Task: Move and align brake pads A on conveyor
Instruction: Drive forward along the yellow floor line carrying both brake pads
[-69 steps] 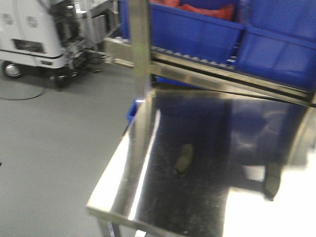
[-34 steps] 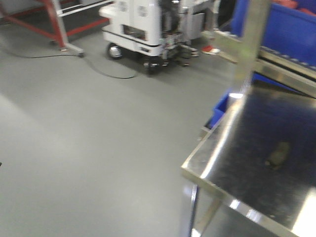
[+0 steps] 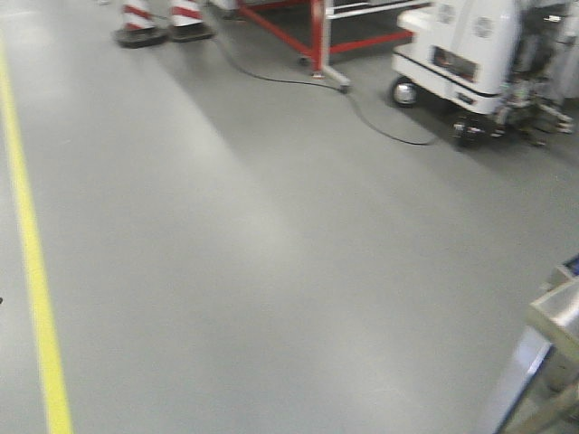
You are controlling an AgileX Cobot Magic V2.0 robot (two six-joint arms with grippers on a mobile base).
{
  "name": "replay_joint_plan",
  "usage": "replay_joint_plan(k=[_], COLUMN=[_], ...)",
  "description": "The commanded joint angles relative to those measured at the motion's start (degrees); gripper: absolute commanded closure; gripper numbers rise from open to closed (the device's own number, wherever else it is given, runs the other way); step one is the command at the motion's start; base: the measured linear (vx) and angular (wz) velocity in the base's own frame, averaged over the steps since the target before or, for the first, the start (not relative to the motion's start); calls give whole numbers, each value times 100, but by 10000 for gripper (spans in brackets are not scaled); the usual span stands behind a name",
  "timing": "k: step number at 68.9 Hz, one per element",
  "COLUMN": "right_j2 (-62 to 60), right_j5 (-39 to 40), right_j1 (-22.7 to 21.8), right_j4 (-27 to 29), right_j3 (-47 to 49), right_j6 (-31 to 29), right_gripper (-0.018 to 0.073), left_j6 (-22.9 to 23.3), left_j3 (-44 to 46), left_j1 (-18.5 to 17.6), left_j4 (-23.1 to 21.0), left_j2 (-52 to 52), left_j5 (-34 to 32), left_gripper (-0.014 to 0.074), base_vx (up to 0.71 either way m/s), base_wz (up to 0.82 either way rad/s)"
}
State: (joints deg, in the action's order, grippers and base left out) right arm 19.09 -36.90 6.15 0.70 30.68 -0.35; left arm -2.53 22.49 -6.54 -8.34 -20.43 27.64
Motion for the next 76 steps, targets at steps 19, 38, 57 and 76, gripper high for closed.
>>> replay_joint_plan(k=[19, 38, 57, 76], right_j2=[45, 45, 45, 45], right_j5=[499, 485, 481, 481], right_j1=[-37, -37, -37, -37], right_j4=[-24, -24, -24, -24], right_j3=[161, 161, 161, 161], right_j6=[-16, -16, -16, -16], right_gripper=[566, 566, 566, 566], left_j6=[42, 42, 42, 42], left_j3=[162, 162, 162, 162], left_j1=[-21, -21, -21, -21], left_j4=[-82, -82, -82, -82], left_j2=[-12, -12, -12, -12], left_j5=[-565, -560, -560, -560], left_gripper=[603, 603, 603, 603], base_vx=[-18, -11, -1, 12], base_wz=[70, 46, 29, 26])
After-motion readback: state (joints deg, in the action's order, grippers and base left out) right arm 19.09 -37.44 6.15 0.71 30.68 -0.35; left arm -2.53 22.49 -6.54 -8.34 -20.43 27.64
